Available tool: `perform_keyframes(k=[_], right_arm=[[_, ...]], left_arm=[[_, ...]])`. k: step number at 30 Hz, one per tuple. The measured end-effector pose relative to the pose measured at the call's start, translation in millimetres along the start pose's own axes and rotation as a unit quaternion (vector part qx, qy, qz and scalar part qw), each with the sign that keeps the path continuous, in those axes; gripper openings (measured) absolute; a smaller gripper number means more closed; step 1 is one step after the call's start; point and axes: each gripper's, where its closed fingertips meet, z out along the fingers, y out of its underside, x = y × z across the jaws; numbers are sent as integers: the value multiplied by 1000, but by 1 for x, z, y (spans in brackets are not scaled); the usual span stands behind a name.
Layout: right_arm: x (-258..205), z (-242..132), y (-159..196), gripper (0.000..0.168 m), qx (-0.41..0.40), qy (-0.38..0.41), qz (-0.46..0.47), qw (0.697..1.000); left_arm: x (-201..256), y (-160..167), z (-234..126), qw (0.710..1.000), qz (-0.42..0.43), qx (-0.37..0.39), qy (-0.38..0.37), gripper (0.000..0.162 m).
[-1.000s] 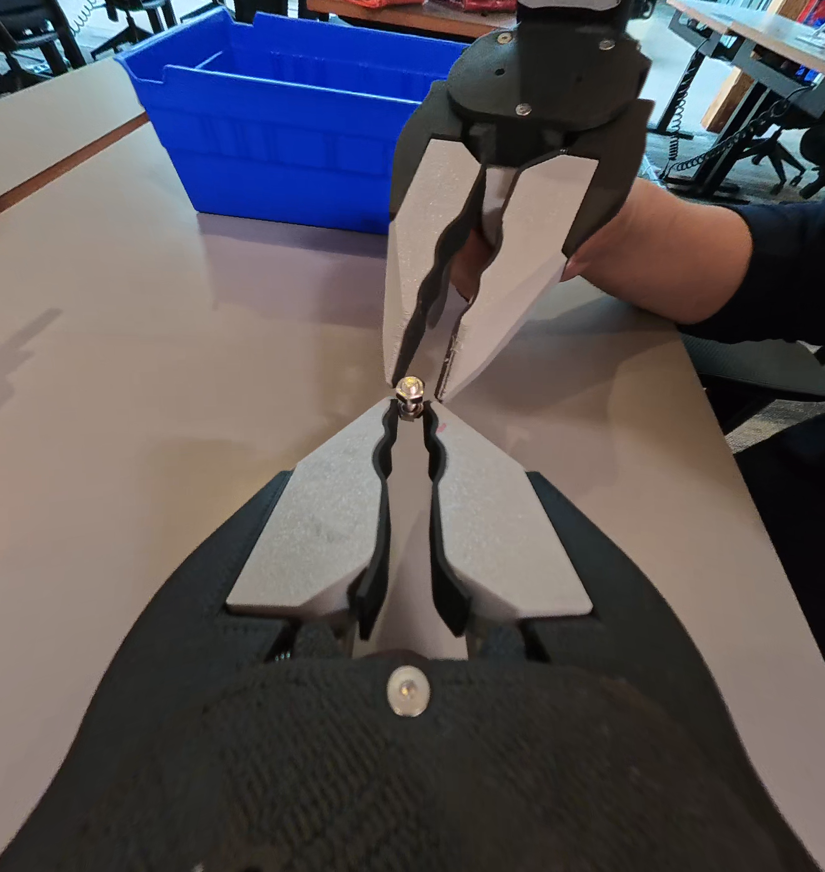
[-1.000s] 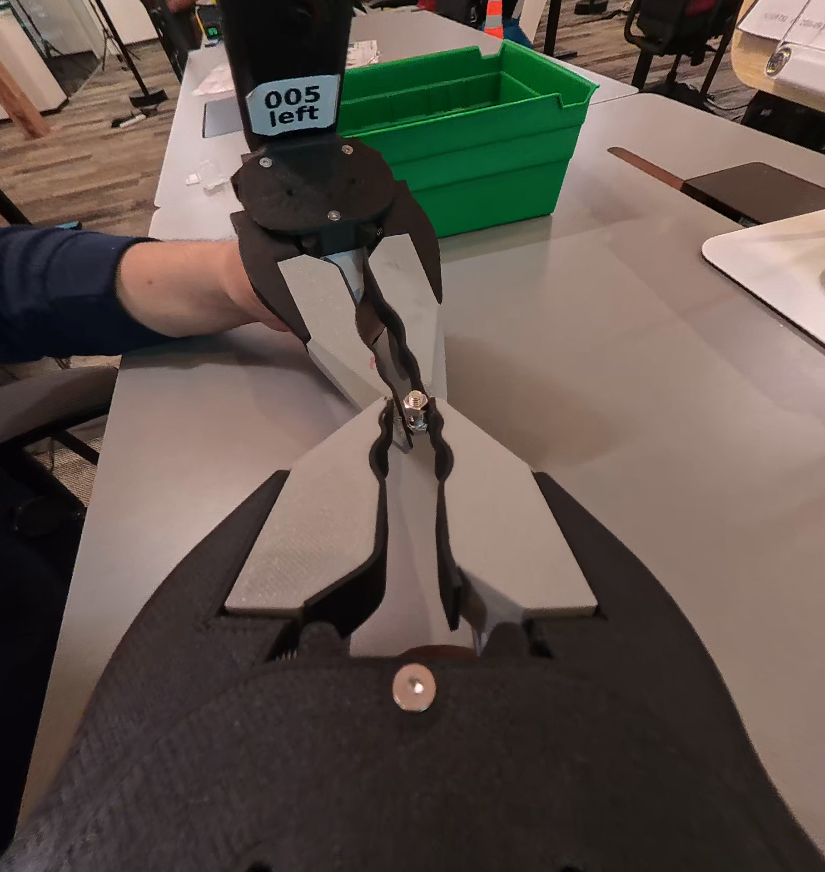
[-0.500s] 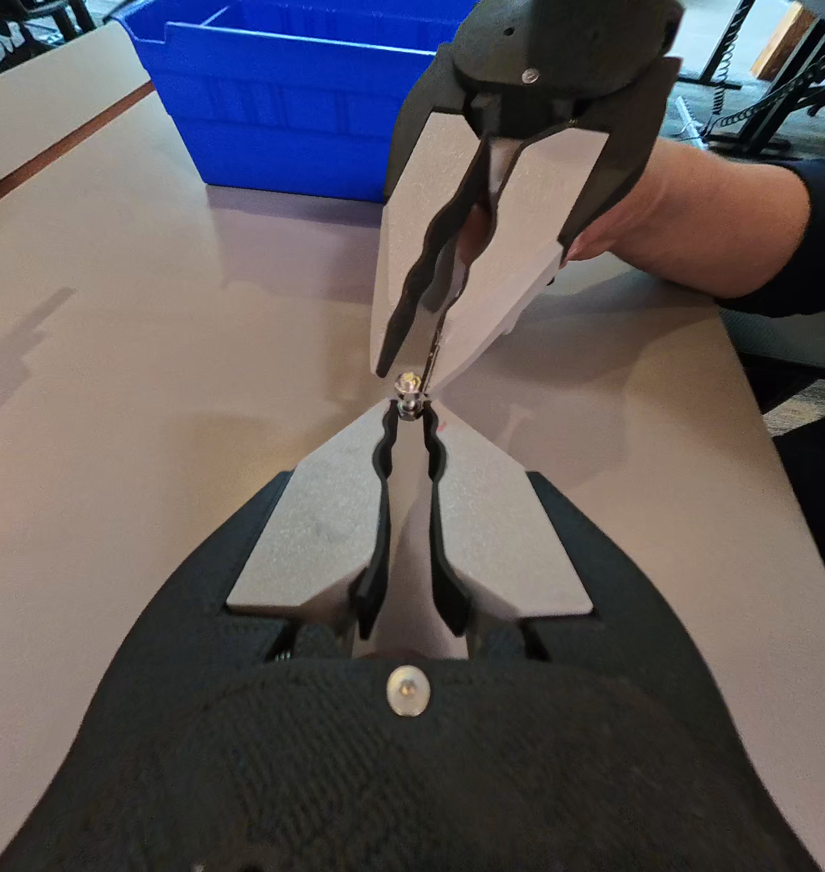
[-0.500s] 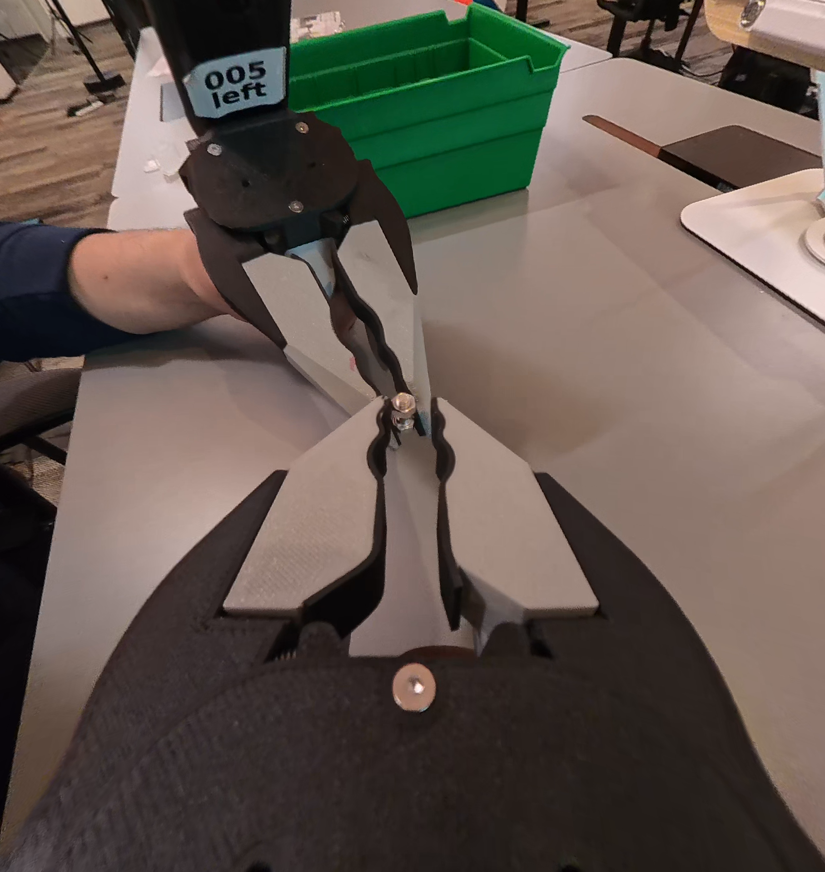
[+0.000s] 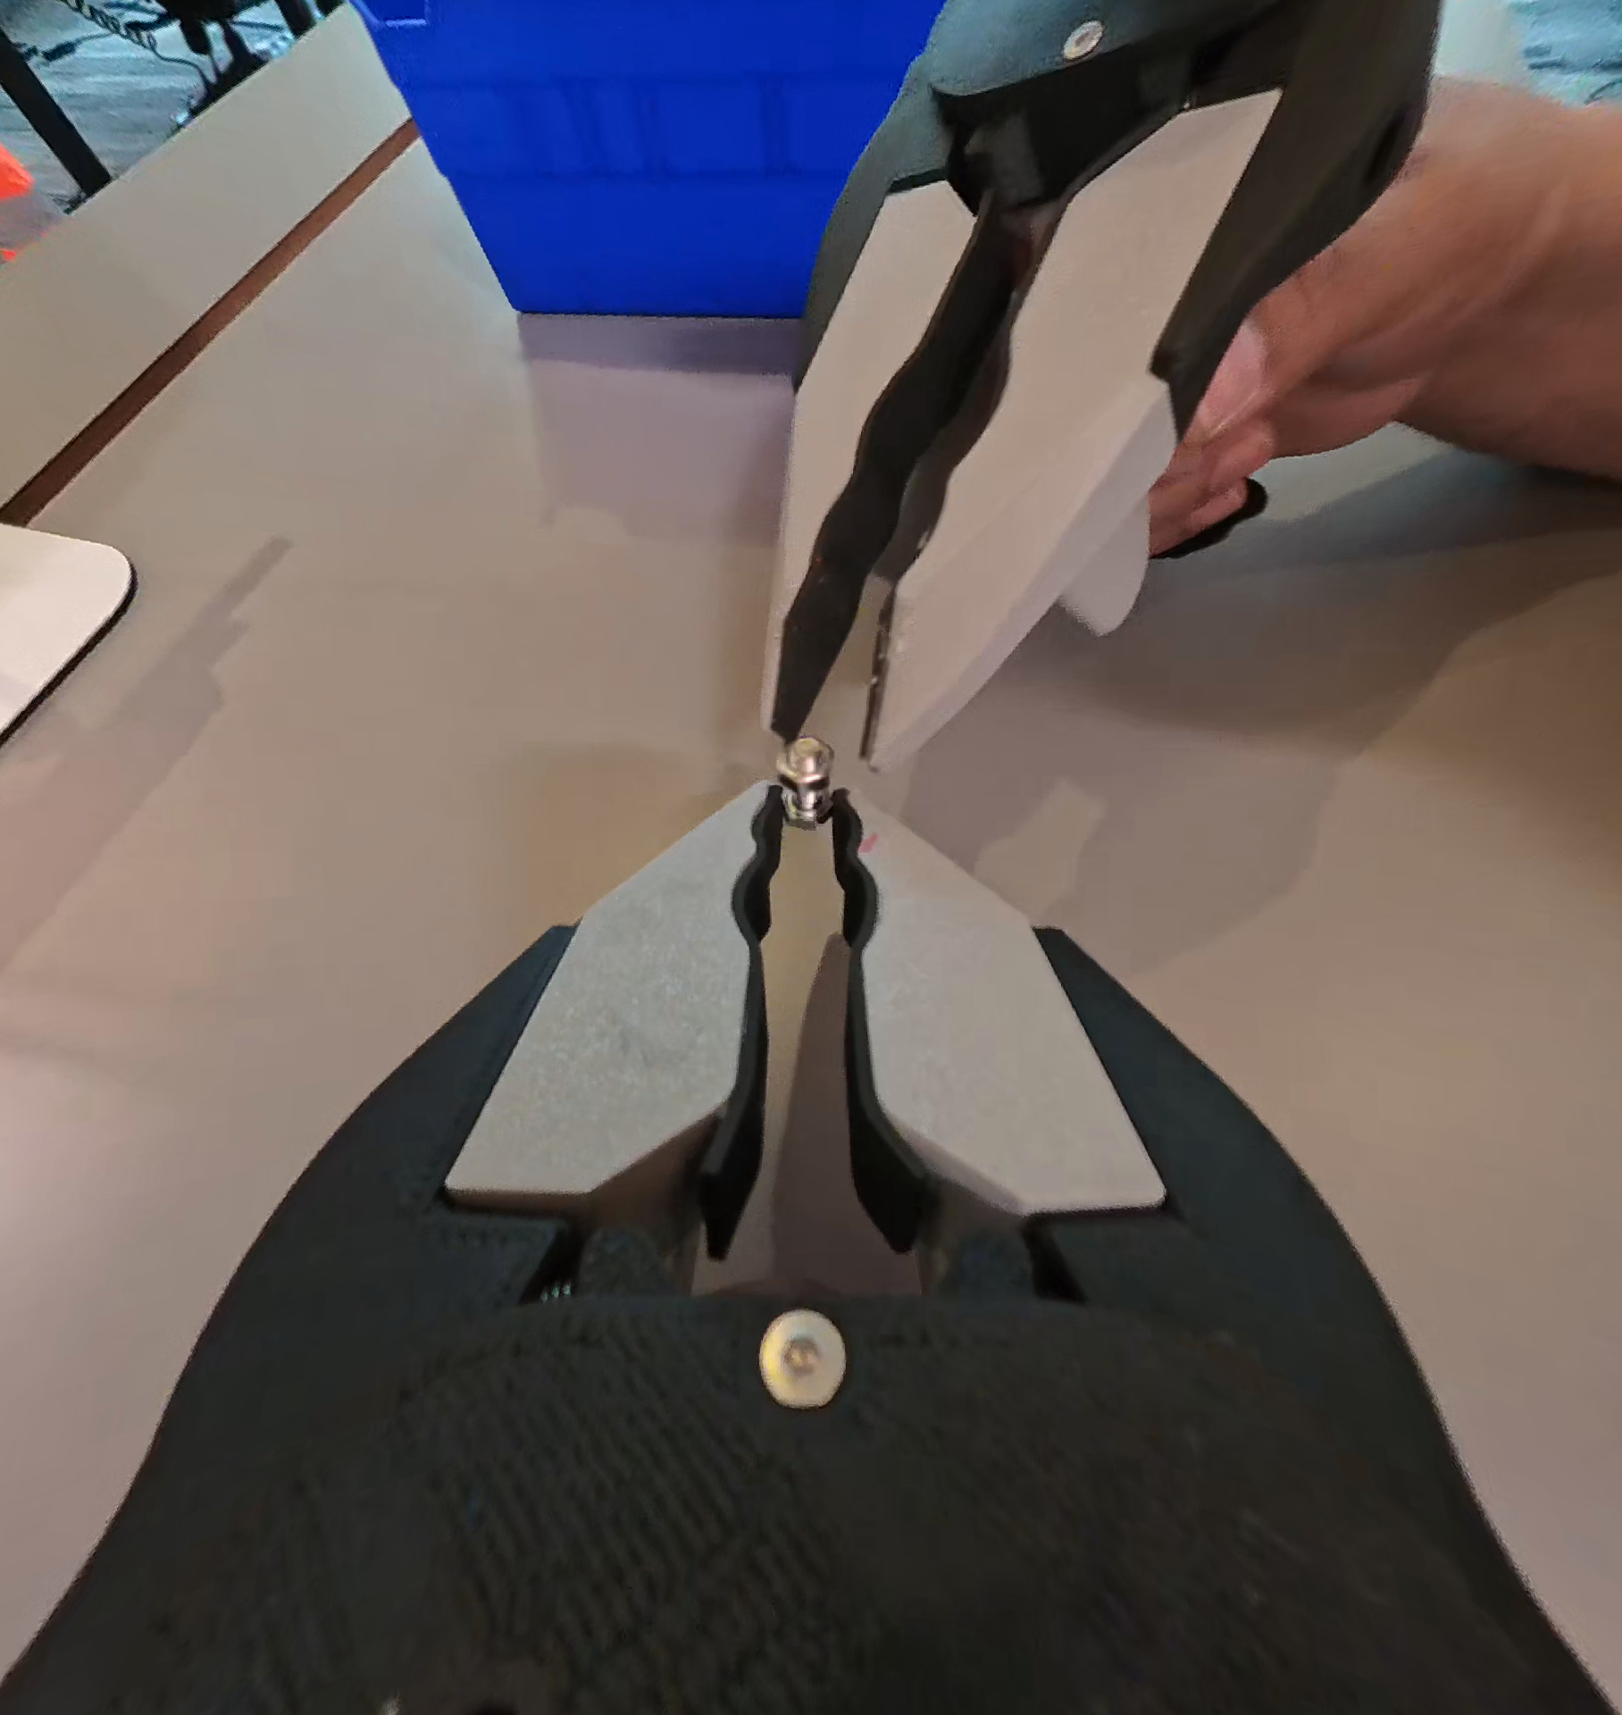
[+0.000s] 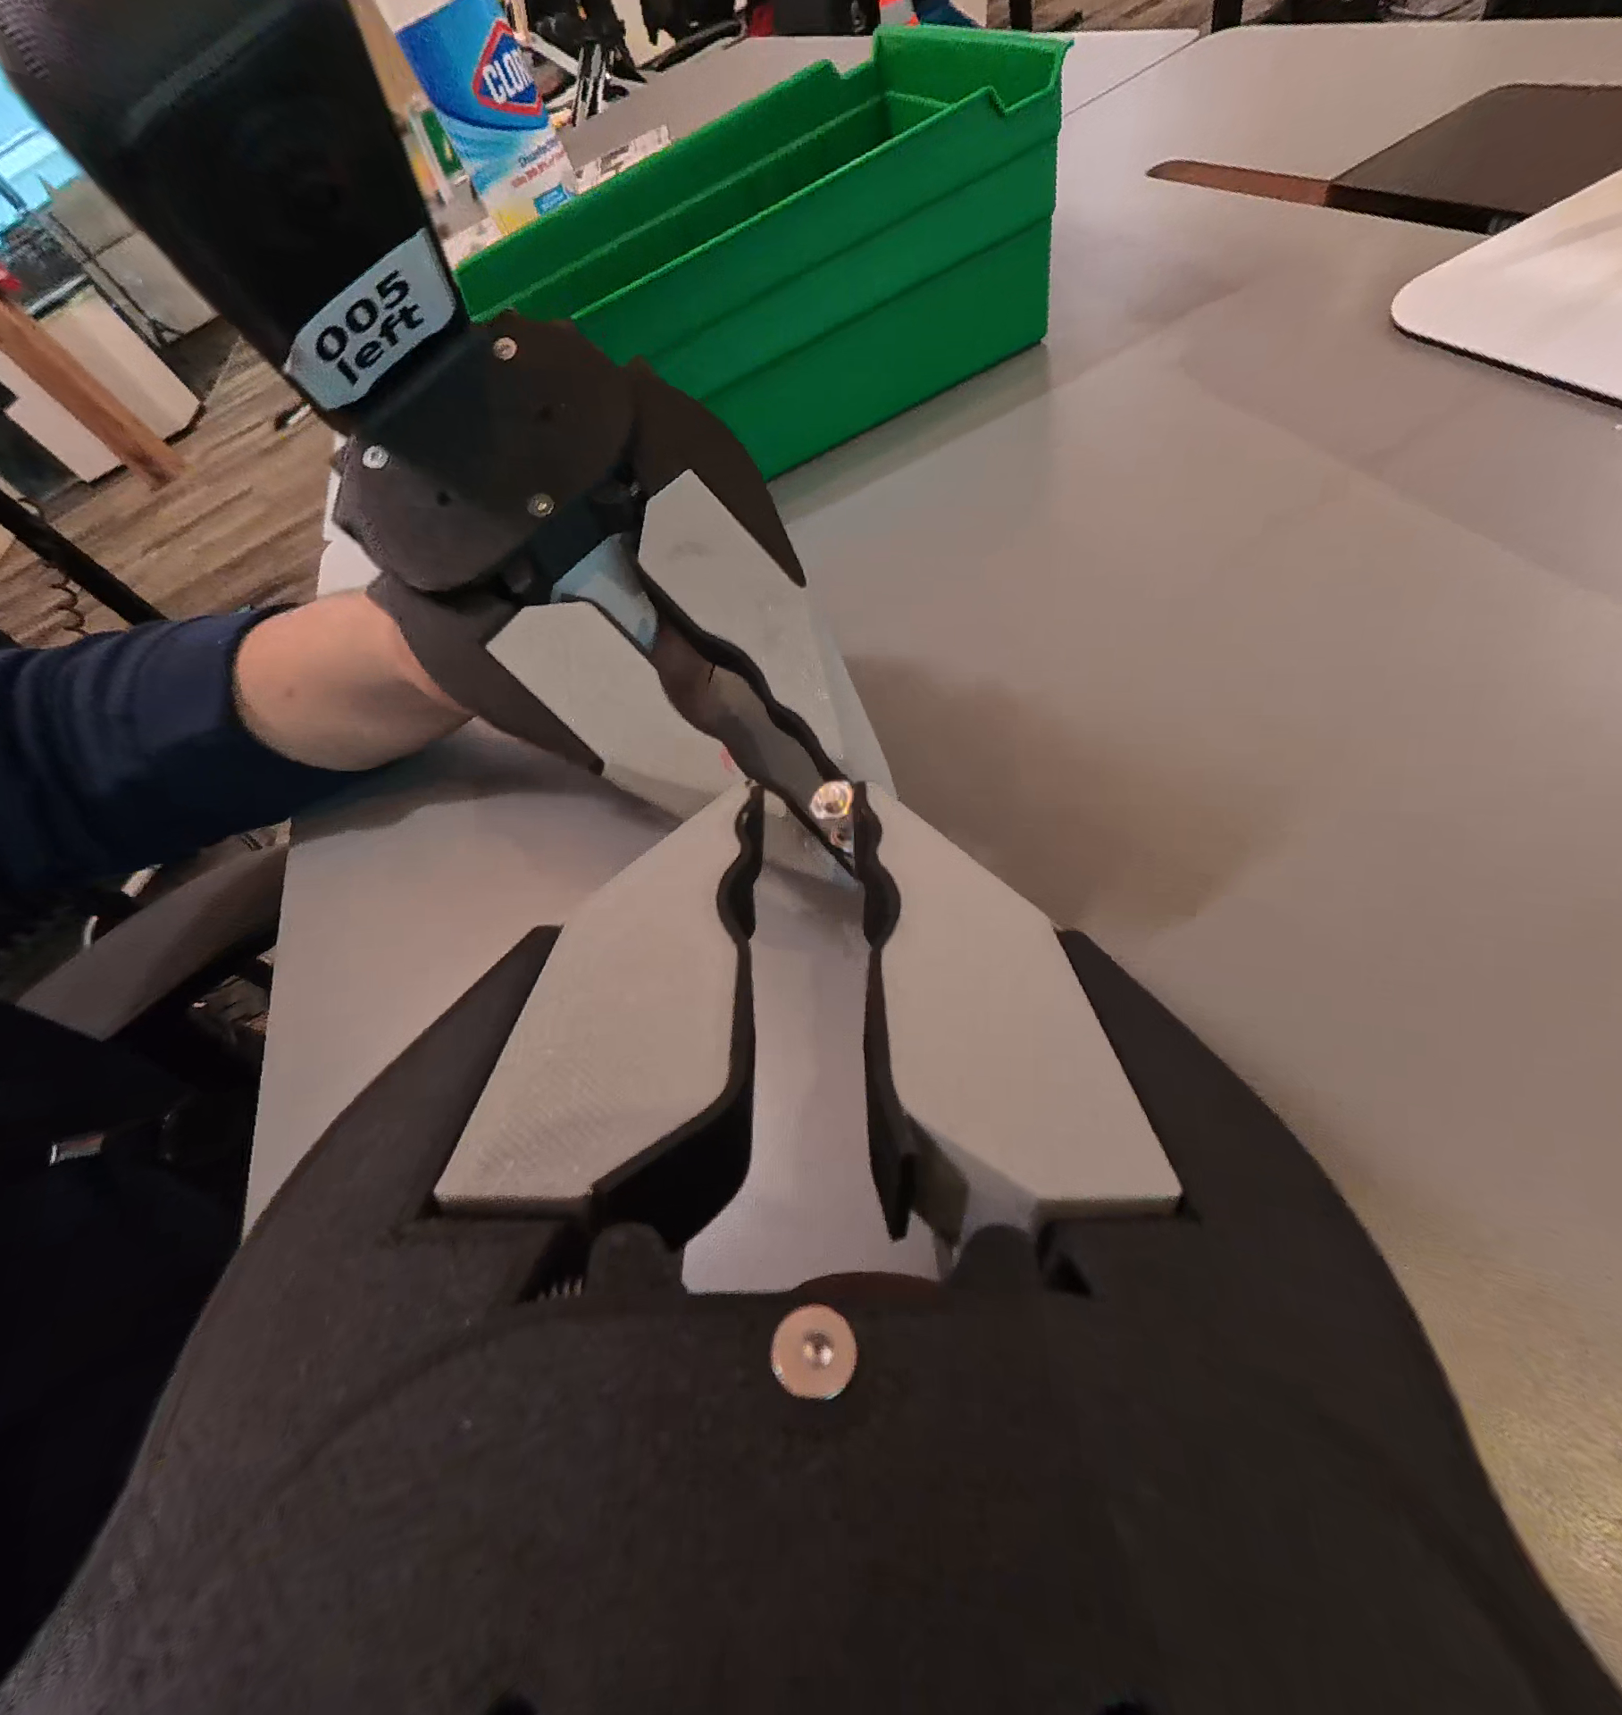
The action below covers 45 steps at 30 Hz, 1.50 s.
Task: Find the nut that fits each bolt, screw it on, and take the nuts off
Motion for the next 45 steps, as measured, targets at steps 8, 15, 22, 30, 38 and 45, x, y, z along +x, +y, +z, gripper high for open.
perform_keyframes(k=[8, 15, 22, 30, 38, 45], right_arm=[[-6, -2, 7, 0, -26, -9, -19, 999], [1, -2, -3, 29, 1, 18, -27, 999], [-2, -9, -7, 3, 6, 6, -31, 999], [11, 5, 4, 24, -18, 41, 13, 999], [24, 4, 13, 18, -44, 76, 33, 996], [20, 6, 15, 17, -37, 45, 68, 996]], left_arm=[[-8, 2, -1, 1000, -19, -5, -17, 8], [0, -8, -5, 999, -35, 25, 14, 8], [-6, -1, -2, 1000, -15, 3, -15, 8], [-4, 3, 3, 997, 33, -40, -56, 8], [-7, 10, 6, 989, 72, -83, -98, 8], [-11, 10, 3, 987, 78, -84, -113, 8]])
